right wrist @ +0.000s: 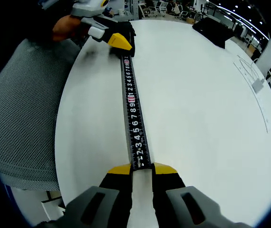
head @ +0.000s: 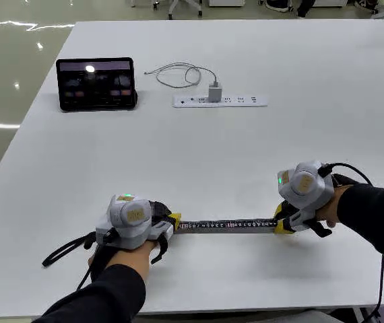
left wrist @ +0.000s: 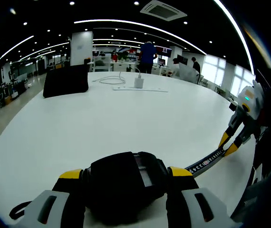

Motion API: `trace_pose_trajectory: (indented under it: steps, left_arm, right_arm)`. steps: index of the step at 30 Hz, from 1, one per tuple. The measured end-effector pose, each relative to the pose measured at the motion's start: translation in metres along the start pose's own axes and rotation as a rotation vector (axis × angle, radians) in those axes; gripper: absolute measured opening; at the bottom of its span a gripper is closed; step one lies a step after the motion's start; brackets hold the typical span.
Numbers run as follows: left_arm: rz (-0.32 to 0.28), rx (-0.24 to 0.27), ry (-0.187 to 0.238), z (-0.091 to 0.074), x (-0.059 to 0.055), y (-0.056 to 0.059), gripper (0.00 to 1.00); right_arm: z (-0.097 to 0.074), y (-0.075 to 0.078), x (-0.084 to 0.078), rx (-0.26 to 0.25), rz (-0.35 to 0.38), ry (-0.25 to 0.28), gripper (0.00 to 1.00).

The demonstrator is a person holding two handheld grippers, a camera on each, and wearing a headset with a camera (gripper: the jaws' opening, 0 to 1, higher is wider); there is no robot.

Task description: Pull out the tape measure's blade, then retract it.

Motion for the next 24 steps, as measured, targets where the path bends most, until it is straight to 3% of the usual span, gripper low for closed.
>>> trace_pose_trajectory:
  steps: [24]
  left_arm:
    - [0.009,-0.005,-0.003,0.0,0.0,0.001,0.65]
  right_arm:
    - [0.004,-0.001,0.011,0.007,-0.072,-0.026,0.1]
Point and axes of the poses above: the centre of the closed fingertips' face, and the gripper's own axes: z roughly forward along the fingers, y roughly to its right, x roughly out of its top, the point moved 4 cm from there along -z, roughly backward along the fingers, and after that the axes turned 4 degrees about -y, right-handed, at the moved point
